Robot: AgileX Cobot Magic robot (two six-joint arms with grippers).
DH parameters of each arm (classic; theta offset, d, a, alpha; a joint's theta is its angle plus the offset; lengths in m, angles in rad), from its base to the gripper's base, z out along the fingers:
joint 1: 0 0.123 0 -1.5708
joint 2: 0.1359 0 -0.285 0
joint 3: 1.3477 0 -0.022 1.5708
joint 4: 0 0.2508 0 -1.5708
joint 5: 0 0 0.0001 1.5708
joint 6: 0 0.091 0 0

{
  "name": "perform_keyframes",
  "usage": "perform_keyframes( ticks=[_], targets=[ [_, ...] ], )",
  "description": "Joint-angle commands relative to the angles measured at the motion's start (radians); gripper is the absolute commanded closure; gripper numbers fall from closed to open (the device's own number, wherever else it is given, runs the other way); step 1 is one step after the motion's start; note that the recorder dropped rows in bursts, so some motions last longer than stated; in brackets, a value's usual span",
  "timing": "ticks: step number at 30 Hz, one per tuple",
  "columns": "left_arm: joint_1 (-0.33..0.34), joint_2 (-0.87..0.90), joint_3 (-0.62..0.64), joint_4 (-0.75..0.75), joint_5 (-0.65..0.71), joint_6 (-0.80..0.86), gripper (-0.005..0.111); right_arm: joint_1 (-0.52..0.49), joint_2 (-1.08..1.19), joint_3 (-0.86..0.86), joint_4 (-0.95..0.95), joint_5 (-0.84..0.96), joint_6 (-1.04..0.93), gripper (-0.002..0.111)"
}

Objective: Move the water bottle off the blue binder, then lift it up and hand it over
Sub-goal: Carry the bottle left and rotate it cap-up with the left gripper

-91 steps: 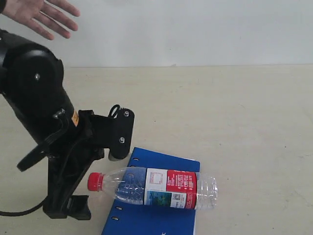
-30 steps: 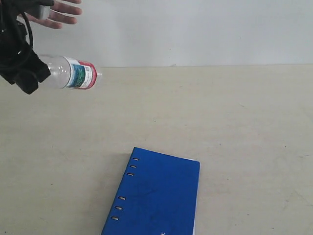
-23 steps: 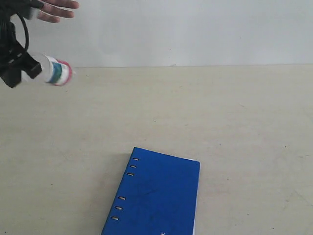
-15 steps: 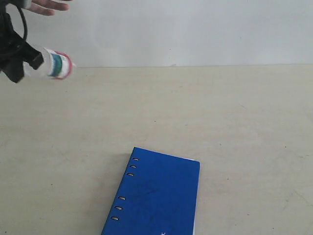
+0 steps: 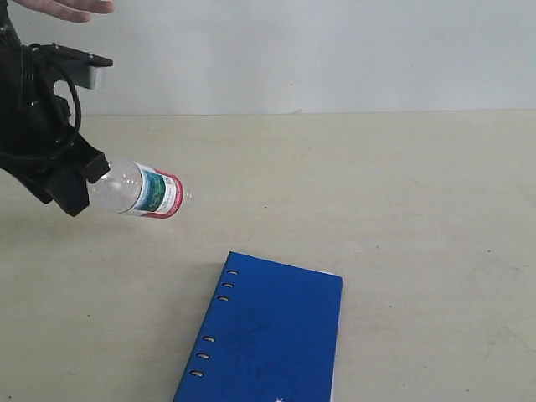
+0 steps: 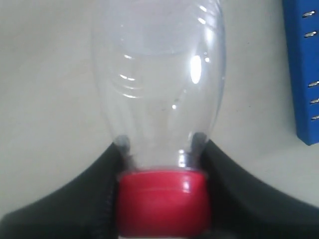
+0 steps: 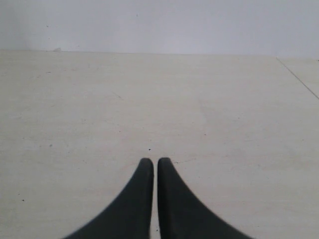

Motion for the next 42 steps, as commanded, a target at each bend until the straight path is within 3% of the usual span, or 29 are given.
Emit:
perform_keyframes(
  ticks=[1, 3, 8, 10, 16, 18, 25, 27, 30, 38, 42],
  targets=[
    [-0.001, -0.004, 0.001, 0.098, -0.017, -0.023, 0.102, -0.003, -0.004, -0.001, 0.000, -0.005, -0.001, 0.108],
    [-0.001, -0.004, 0.001, 0.121, -0.017, -0.022, 0.098, -0.003, -0.004, -0.001, 0.000, -0.005, -0.001, 0.108],
    [-0.001, -0.004, 0.001, 0.099, -0.017, -0.020, 0.060, -0.003, -0.004, -0.001, 0.000, -0.005, -0.001, 0.108],
    [-0.001, -0.004, 0.001, 0.099, -0.017, -0.010, 0.053, -0.003, -0.004, -0.001, 0.000, -0.005, -0.001, 0.108],
    [-0.001, 0.016, 0.052, 0.064, -0.017, 0.011, 0.074, -0.003, -0.004, -0.001, 0.000, -0.005, -0.001, 0.108],
    [-0.001, 0.049, 0.093, 0.067, -0.017, 0.009, 0.076, -0.003, -0.004, -0.001, 0.000, -0.005, -0.001, 0.108],
    [-0.001, 0.252, 0.285, 0.166, -0.017, -0.106, 0.049, -0.003, -0.004, -0.001, 0.000, -0.005, -0.001, 0.108],
    [0.001, 0.285, 0.324, 0.135, -0.079, -0.082, 0.045, -0.003, -0.004, -0.001, 0.000, -0.005, -0.001, 0.108],
    [-0.001, 0.294, 0.337, 0.083, -0.193, -0.043, 0.045, -0.003, -0.004, -0.001, 0.000, -0.005, -0.001, 0.108],
    [-0.001, 0.194, 0.310, 0.127, -0.225, -0.059, 0.045, -0.003, -0.004, -0.001, 0.000, -0.005, -0.001, 0.108],
    [-0.001, 0.152, 0.321, 0.080, -0.373, -0.103, 0.045, -0.003, -0.004, -0.001, 0.000, -0.005, -0.001, 0.108]
  ],
)
